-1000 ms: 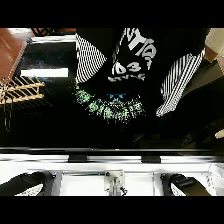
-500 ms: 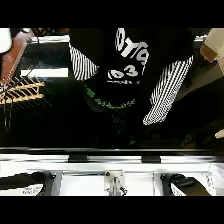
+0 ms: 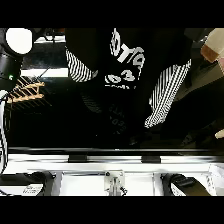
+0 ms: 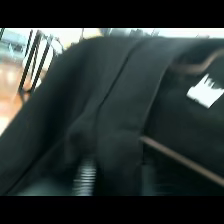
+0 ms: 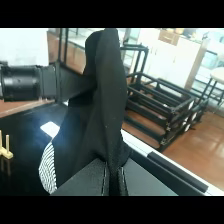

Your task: Fold the shirts.

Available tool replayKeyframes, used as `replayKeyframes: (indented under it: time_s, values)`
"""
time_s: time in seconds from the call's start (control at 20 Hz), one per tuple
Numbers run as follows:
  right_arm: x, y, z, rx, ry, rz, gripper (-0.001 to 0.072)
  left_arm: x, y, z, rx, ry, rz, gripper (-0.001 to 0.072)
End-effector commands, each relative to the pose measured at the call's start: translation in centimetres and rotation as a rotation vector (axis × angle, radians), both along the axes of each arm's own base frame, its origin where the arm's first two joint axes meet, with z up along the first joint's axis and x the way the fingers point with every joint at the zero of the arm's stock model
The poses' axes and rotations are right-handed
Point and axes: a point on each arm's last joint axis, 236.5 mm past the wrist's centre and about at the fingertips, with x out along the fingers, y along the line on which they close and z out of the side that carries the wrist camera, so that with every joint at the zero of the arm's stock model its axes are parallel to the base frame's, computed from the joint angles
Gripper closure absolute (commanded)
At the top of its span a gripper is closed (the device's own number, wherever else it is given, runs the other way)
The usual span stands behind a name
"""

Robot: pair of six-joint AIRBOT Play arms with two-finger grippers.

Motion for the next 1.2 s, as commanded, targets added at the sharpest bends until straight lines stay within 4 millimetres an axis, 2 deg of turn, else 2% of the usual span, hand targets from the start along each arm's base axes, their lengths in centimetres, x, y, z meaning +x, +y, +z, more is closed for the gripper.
replayKeyframes:
  time_s: [0.0, 0.05, 0.1, 0.15, 0.3, 0.45, 0.6, 0.7, 0.8, 0.9, 1.0, 1.1, 1.15]
  values:
    - [-0.2, 0.3, 0.0, -0.002, 0.002, 0.014, 0.0644, 0.4, 0.2, -1.7, 0.072, 0.029, 0.001, 0.0507]
    - [-0.4, 0.4, -0.2, -0.007, 0.005, 0.023, 0.0644, 0.6, 0.6, -1.2, 0.061, 0.012, 0.011, 0.0510]
    - [-0.6, 0.4, -0.3, -0.013, 0.009, 0.027, 0.0644, 0.8, 1.0, -0.8, 0.051, -0.001, 0.021, 0.0603]
    - [-0.7, 0.5, -0.5, -0.020, 0.014, 0.030, 0.0644, 0.7, 1.3, -0.5, 0.044, -0.006, 0.025, 0.0651]
    - [-1.0, 0.6, -1.4, -0.053, 0.040, 0.039, 0.0644, -0.2, 1.7, 1.3, 0.030, -0.037, 0.028, 0.0652]
    - [-1.1, 0.4, -3.4, -0.118, 0.095, 0.038, 0.0644, -2.6, 2.7, 6.1, -0.024, -0.146, 0.036, 0.0652]
    - [-1.5, 0.7, -4.3, -0.138, 0.129, 0.059, 0.0644, -6.3, 3.3, 11.2, -0.084, -0.259, 0.028, 0.0652]
    - [-1.6, 1.0, -4.3, -0.126, 0.134, 0.076, 0.0644, -8.2, 3.1, 12.8, -0.098, -0.286, 0.008, 0.0652]
    - [-1.7, 1.4, -4.2, -0.113, 0.138, 0.091, 0.0644, -9.8, 1.9, 13.2, -0.099, -0.282, -0.030, 0.0652]
    - [-1.7, 1.5, -4.1, -0.110, 0.134, 0.096, 0.0644, -11.3, 0.1, 12.8, -0.084, -0.257, -0.082, 0.0652]
    - [-1.4, 1.3, -3.5, -0.098, 0.111, 0.083, 0.0644, -12.6, -2.2, 11.6, -0.046, -0.211, -0.141, 0.0652]
    - [-0.8, 0.9, -2.1, -0.065, 0.060, 0.055, 0.0644, -13.7, -4.1, 9.8, 0.114, -0.223, -0.180, 0.0652]
    - [-0.6, 0.7, -1.4, -0.048, 0.035, 0.041, 0.0644, -14.0, -4.4, 8.8, 0.179, -0.217, -0.191, 0.0652]
